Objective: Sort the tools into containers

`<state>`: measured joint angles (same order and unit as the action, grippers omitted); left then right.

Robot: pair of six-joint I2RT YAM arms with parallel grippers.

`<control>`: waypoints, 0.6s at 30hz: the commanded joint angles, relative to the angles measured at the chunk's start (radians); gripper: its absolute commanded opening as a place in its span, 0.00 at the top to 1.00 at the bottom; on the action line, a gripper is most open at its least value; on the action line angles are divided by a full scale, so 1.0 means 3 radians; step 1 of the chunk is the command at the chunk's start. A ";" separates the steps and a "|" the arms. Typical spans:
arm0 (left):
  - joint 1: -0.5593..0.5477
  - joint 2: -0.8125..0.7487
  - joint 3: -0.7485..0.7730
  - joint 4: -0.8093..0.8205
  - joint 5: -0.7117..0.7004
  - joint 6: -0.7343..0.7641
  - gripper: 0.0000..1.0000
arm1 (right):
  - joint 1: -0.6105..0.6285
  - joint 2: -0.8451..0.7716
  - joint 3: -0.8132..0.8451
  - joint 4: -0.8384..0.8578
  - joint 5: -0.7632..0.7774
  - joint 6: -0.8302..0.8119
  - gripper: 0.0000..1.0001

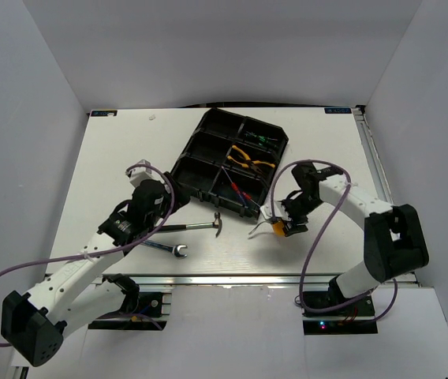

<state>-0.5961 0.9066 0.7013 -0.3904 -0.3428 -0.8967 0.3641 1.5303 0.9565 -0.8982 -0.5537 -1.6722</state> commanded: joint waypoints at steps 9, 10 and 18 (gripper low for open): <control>0.0054 -0.0260 -0.0072 -0.0237 -0.0294 -0.0340 0.17 | 0.1015 -0.0137 0.1065 0.1061 -0.0502 0.2151 1.00; 0.0054 -0.0286 -0.0088 -0.0243 -0.0304 -0.0380 0.17 | 0.1102 -0.0040 0.1213 0.1319 -0.0294 0.2685 1.00; 0.0064 -0.0414 -0.0200 -0.0355 -0.0151 -0.0570 0.19 | 0.1399 0.1411 0.2486 0.2574 0.1119 0.4448 1.00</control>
<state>-0.5835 0.8028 0.6506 -0.4595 -0.4019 -1.0298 0.7605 1.8530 1.6043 -0.3176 -0.4091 -0.6182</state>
